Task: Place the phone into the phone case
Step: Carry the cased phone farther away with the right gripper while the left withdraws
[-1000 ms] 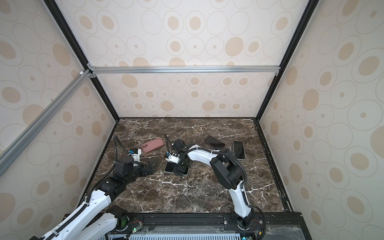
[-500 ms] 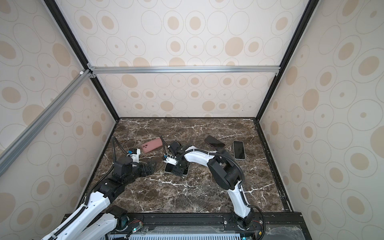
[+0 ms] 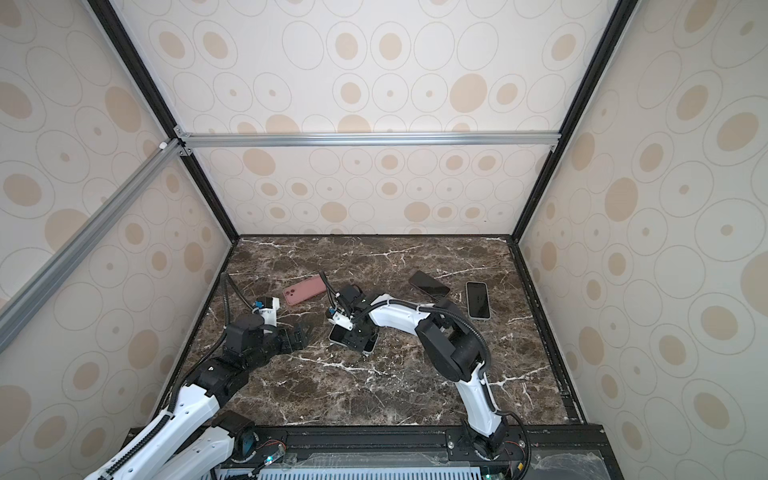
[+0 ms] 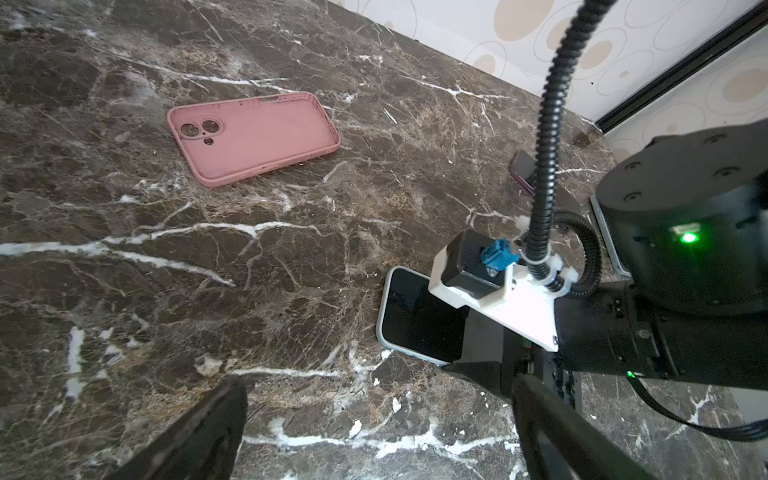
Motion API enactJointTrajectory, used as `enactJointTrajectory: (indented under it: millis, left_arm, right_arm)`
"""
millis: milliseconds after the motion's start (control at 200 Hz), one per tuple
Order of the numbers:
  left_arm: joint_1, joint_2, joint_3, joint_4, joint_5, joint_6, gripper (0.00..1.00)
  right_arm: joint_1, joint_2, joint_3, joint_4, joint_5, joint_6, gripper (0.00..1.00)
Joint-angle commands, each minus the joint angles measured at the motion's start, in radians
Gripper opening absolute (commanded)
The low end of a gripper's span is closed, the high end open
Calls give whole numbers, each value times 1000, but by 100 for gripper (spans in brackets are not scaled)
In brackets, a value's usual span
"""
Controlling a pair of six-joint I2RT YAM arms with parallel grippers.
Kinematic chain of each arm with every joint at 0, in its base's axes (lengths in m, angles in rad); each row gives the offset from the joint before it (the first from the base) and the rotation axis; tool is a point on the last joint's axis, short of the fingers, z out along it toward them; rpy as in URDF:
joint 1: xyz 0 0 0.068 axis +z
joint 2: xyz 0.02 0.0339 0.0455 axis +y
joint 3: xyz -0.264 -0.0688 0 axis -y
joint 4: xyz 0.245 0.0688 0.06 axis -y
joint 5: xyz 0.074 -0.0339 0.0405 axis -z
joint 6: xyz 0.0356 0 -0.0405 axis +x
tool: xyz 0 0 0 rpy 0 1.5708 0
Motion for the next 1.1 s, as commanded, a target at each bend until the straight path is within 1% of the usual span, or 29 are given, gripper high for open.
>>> enactJointTrajectory:
  millis: [0,80,180,510,660,845,1095]
  left_arm:
    - [4,-10,-6,-1,-17,-5,100]
    - [5,-12,-10,4,-18,-5,100]
    - [4,-13,-11,7,-18,-5,100]
    - [5,-15,-15,34,-26,-3,100]
    - [4,-15,-19,42,-33,-5,100]
    - [5,-5,-19,55,-40,-5,100]
    - [5,-1,-8,54,-47,3,100]
  right_arm:
    - [-25,-24,-53,0,-45,83,32]
    - [-47,-63,-75,27,-92,121,26]
    - [-74,-117,-103,59,-128,158,22]
    - [-171,-238,-137,55,-122,242,16]
    - [-231,-297,-154,44,-71,281,11]
    - [-326,-360,-170,9,6,311,11]
    - [-505,-412,-171,-65,91,280,11]
